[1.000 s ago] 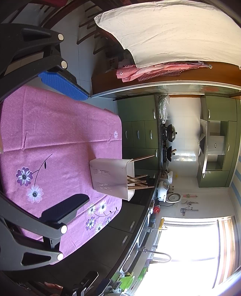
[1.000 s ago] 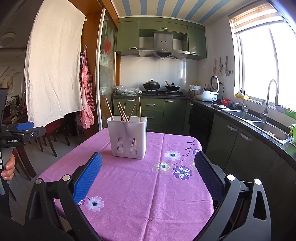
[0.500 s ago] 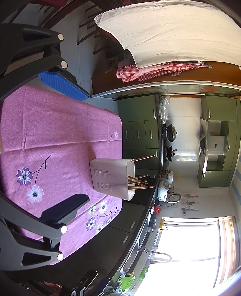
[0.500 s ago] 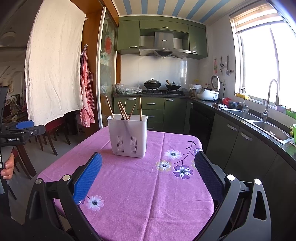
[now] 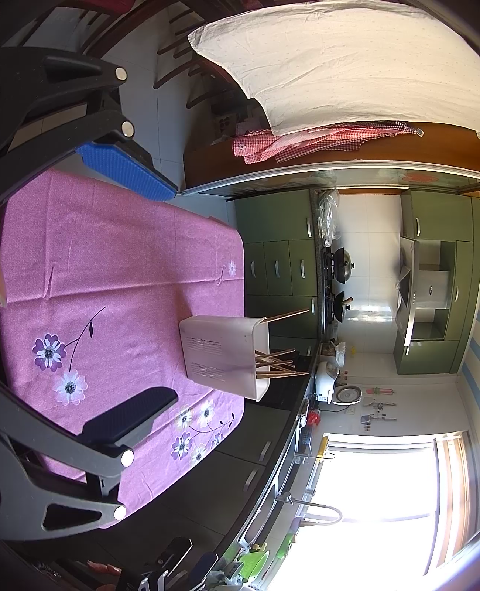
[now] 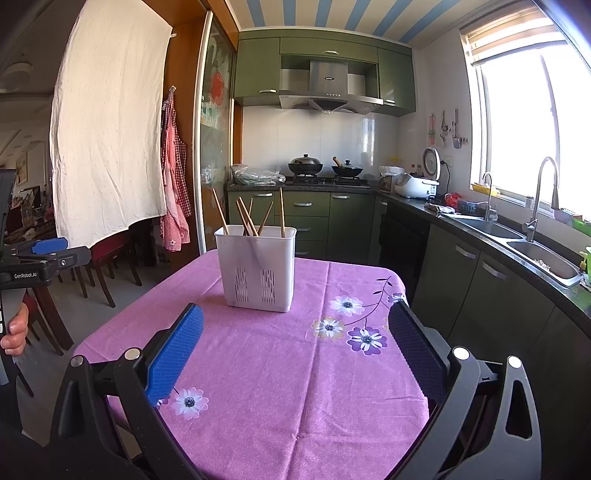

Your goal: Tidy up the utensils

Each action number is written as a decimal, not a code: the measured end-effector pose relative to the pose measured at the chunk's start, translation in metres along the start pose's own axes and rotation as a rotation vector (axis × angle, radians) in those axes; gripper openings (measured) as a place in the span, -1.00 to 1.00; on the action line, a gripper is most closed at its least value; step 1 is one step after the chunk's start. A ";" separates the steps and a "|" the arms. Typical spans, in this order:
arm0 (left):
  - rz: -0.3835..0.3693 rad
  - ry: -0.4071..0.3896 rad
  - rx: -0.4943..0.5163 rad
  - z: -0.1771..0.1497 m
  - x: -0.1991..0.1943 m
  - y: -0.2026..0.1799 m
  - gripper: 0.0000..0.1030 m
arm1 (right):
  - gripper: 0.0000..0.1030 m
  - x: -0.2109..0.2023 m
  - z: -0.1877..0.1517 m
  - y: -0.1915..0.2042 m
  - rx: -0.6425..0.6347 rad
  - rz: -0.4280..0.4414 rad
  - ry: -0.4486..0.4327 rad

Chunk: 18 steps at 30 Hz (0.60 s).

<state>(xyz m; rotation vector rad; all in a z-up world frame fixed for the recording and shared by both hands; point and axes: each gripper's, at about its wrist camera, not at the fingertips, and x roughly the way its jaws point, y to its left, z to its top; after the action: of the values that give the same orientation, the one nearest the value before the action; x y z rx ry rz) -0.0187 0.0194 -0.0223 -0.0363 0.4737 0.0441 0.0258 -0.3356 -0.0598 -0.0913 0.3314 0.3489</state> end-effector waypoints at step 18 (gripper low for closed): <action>-0.008 0.004 -0.002 -0.001 0.001 0.001 0.86 | 0.91 0.004 -0.004 0.000 -0.005 0.007 0.011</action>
<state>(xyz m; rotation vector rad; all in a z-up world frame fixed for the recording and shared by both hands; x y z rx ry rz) -0.0182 0.0200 -0.0237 -0.0402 0.4772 0.0370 0.0279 -0.3354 -0.0653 -0.0974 0.3413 0.3563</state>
